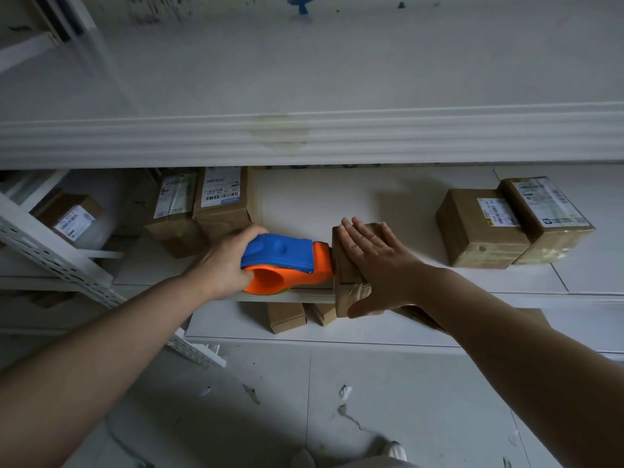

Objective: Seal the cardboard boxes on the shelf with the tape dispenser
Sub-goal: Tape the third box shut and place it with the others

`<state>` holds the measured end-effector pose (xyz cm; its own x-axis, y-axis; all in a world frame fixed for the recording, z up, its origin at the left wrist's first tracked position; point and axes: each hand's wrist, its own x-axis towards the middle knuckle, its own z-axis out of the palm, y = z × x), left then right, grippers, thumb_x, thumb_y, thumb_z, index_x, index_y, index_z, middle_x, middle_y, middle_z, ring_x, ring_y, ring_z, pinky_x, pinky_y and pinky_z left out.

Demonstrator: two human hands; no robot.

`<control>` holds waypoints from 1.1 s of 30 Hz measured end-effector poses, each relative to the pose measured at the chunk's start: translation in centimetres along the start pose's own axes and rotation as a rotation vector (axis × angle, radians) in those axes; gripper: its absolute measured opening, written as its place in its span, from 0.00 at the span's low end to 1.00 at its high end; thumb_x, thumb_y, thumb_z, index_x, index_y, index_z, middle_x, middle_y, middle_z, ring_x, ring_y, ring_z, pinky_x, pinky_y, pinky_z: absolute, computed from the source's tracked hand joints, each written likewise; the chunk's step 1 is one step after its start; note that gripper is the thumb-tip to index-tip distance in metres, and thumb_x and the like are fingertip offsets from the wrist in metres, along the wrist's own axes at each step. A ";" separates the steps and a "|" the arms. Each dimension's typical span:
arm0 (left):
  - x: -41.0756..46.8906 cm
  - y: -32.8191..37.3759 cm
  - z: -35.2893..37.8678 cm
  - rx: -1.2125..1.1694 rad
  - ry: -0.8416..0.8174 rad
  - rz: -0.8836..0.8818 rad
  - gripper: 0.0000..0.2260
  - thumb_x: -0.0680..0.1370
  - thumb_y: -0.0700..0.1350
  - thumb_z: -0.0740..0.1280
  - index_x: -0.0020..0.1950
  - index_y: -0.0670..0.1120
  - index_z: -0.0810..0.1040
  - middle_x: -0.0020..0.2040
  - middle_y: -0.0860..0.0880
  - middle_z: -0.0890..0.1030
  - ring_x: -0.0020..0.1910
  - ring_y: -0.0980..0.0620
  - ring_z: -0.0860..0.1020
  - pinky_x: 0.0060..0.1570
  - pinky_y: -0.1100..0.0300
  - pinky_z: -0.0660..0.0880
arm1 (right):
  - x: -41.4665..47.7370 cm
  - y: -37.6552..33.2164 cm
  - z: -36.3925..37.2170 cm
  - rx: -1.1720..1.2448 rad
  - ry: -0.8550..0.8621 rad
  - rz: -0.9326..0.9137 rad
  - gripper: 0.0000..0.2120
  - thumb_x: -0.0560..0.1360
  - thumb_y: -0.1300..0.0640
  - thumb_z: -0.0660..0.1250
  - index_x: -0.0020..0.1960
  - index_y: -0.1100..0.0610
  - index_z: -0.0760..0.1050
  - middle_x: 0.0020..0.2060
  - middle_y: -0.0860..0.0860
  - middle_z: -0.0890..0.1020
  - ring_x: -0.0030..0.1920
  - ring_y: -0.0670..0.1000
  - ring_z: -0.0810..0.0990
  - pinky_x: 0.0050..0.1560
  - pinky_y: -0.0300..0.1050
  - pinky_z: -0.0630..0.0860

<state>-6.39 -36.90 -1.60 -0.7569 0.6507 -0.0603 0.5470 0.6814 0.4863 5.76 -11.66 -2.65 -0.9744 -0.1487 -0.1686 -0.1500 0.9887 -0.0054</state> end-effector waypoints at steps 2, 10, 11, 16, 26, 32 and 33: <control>0.0 0.0 0.0 0.002 0.000 -0.008 0.28 0.68 0.32 0.70 0.63 0.52 0.69 0.51 0.50 0.76 0.48 0.50 0.77 0.46 0.55 0.75 | 0.6 -0.2 -0.3 0.014 0.010 0.030 0.61 0.65 0.28 0.66 0.77 0.58 0.32 0.76 0.54 0.33 0.76 0.54 0.31 0.73 0.60 0.35; -0.3 0.2 -0.3 -0.027 0.015 -0.004 0.29 0.68 0.34 0.71 0.64 0.56 0.68 0.52 0.52 0.76 0.49 0.51 0.77 0.48 0.53 0.77 | 2.6 -0.1 -0.9 0.181 0.064 0.078 0.59 0.64 0.44 0.75 0.78 0.53 0.37 0.73 0.54 0.55 0.75 0.57 0.53 0.74 0.60 0.47; -0.3 0.5 -0.6 -0.042 0.043 0.007 0.28 0.68 0.34 0.70 0.63 0.55 0.69 0.51 0.52 0.76 0.49 0.52 0.77 0.47 0.56 0.76 | 2.3 0.4 -0.7 0.288 0.102 0.084 0.61 0.62 0.46 0.77 0.78 0.53 0.38 0.73 0.54 0.55 0.73 0.56 0.55 0.74 0.55 0.52; 1.1 3.6 -0.7 -0.003 0.050 0.064 0.28 0.66 0.34 0.70 0.64 0.52 0.71 0.50 0.50 0.78 0.47 0.50 0.78 0.44 0.60 0.73 | -0.6 2.6 3.6 0.762 0.151 0.213 0.65 0.57 0.56 0.83 0.78 0.55 0.42 0.74 0.53 0.54 0.71 0.53 0.62 0.61 0.36 0.63; 4.4 9.2 1.5 0.392 -0.025 0.156 0.31 0.67 0.44 0.69 0.66 0.61 0.64 0.57 0.54 0.74 0.54 0.47 0.76 0.48 0.55 0.74 | -0.8 3.7 5.4 0.675 0.150 0.196 0.67 0.57 0.44 0.81 0.78 0.53 0.36 0.78 0.49 0.51 0.78 0.50 0.47 0.76 0.57 0.42; 4.1 7.5 0.3 0.332 -0.036 0.096 0.32 0.68 0.40 0.70 0.67 0.61 0.64 0.55 0.54 0.74 0.49 0.49 0.75 0.45 0.56 0.74 | -0.2 3.8 6.1 0.573 0.120 0.239 0.62 0.60 0.44 0.79 0.78 0.53 0.39 0.75 0.48 0.57 0.75 0.51 0.55 0.76 0.58 0.46; 3.9 6.5 -0.4 0.300 -0.044 0.084 0.32 0.68 0.39 0.70 0.67 0.60 0.65 0.54 0.54 0.75 0.47 0.50 0.75 0.45 0.56 0.74 | -0.2 3.8 6.0 0.546 0.109 0.235 0.62 0.61 0.43 0.79 0.78 0.53 0.38 0.75 0.48 0.57 0.75 0.51 0.55 0.76 0.58 0.45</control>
<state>-5.95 -30.06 1.71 -0.6921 0.7183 -0.0714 0.6931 0.6889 0.2124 6.38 -7.74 -8.60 -0.9869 0.1028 -0.1245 0.1512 0.8584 -0.4902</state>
